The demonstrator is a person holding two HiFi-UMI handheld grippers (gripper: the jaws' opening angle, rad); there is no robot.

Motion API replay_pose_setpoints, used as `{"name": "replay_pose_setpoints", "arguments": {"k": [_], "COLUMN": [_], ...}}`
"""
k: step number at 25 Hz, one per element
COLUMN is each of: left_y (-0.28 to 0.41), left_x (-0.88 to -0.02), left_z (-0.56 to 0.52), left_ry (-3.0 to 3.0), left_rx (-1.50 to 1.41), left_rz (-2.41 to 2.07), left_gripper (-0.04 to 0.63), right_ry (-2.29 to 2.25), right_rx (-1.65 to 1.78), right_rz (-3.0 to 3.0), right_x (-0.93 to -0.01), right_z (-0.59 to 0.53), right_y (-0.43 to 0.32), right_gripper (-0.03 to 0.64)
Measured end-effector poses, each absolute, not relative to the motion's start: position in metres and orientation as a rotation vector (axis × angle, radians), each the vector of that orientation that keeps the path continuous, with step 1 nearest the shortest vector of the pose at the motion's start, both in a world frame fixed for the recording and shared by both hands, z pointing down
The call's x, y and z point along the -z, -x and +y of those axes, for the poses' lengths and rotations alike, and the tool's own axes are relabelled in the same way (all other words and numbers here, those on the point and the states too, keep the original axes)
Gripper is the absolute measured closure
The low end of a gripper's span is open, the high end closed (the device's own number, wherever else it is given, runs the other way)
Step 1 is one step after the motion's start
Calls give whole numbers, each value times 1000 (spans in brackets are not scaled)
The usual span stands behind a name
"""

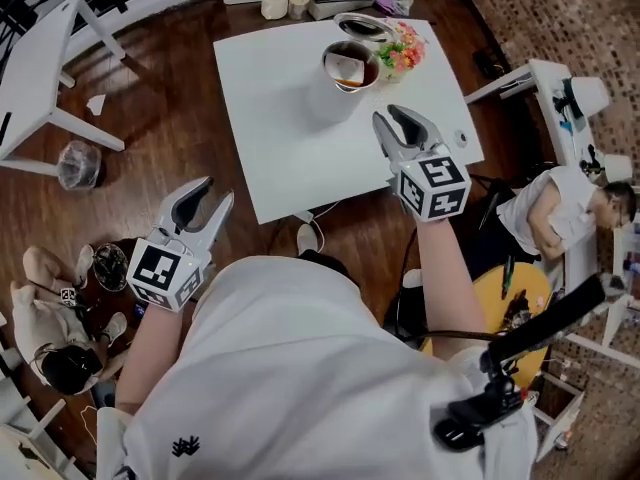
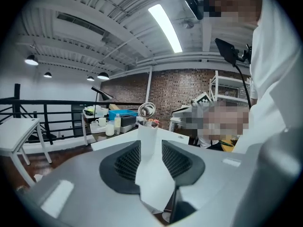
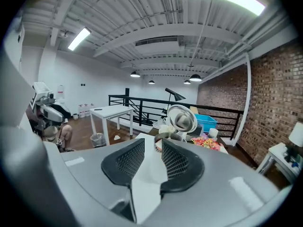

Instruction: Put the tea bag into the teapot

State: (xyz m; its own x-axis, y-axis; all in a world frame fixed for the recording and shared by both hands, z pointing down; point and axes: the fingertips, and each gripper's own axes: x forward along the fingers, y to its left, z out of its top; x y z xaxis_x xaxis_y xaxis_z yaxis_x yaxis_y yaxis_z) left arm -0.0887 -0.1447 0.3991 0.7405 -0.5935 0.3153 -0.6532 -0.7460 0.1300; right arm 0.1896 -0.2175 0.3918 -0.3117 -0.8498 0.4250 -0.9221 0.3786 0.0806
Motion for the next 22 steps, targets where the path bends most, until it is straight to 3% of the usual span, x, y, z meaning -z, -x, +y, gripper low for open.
{"name": "replay_pose_setpoints", "arguments": {"k": [13, 22], "left_y": [112, 109], "left_x": [-410, -399], "left_z": [-79, -25], "left_ry": [-2829, -2872], "left_rx": [-379, -360], "left_rz": [-664, -638], "left_gripper": [466, 468], "right_ry": [-1885, -1906], "right_rx": [-419, -408], "right_rz": [-2146, -2140], "right_x": [-375, -370], "right_z": [-3, 83], "right_y": [-153, -142], "right_gripper": [488, 479]}}
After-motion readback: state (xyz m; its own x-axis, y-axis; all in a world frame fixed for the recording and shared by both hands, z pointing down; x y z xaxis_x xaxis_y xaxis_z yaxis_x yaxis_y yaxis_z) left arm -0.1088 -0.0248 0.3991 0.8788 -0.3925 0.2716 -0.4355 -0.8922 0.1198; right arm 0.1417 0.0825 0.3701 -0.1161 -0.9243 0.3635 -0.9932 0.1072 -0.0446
